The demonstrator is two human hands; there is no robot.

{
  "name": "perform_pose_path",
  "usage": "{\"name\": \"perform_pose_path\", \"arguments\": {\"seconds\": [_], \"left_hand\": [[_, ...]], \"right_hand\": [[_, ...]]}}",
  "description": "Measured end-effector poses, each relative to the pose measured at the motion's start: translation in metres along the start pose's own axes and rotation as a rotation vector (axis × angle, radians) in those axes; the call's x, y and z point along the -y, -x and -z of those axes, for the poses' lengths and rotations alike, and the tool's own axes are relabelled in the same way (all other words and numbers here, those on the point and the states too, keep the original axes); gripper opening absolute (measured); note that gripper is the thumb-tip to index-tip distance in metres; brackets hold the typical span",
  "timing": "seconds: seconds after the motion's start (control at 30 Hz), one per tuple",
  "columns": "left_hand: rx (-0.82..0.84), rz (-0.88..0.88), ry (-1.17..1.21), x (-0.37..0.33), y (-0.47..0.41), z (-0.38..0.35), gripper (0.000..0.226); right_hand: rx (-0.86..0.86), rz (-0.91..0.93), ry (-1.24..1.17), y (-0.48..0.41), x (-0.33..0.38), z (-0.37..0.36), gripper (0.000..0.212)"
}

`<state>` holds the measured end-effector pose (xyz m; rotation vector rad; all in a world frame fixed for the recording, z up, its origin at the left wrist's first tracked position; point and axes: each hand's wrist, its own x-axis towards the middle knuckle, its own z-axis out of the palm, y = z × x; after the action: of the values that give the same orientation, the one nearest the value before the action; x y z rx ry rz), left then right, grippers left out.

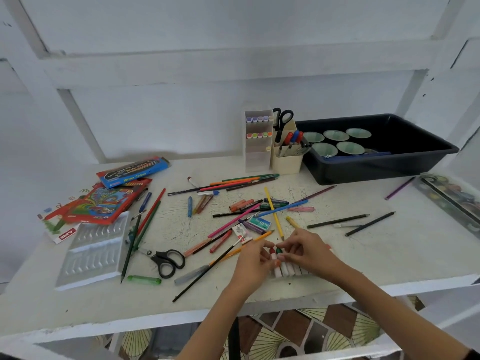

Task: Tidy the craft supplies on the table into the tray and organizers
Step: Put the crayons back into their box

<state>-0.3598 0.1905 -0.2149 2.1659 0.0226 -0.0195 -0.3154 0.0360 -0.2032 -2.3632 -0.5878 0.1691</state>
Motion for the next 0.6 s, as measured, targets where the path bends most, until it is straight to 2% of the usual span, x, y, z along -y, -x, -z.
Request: {"name": "perform_pose_path", "arguments": {"seconds": [0.13, 0.27, 0.43, 0.53, 0.6], "left_hand": [[-0.030, 0.007, -0.019, -0.001, 0.000, -0.003, 0.031], [-0.004, -0.014, -0.081, -0.001, -0.001, -0.003, 0.027], [0.047, -0.015, -0.165, -0.002, -0.002, -0.002, 0.021], [0.021, 0.018, -0.106, 0.003, -0.004, -0.003, 0.018], [0.020, 0.031, -0.097, 0.004, -0.004, -0.003, 0.019]], "right_hand": [[0.061, 0.049, 0.057, 0.003, 0.000, 0.001, 0.032], [0.161, 0.058, 0.117, 0.005, -0.001, 0.004, 0.044], [0.189, 0.098, 0.357, 0.004, -0.002, -0.008, 0.038], [0.201, 0.077, 0.519, 0.006, 0.004, -0.011, 0.039], [0.174, 0.046, 0.520, 0.006, 0.009, -0.012, 0.038]]}}
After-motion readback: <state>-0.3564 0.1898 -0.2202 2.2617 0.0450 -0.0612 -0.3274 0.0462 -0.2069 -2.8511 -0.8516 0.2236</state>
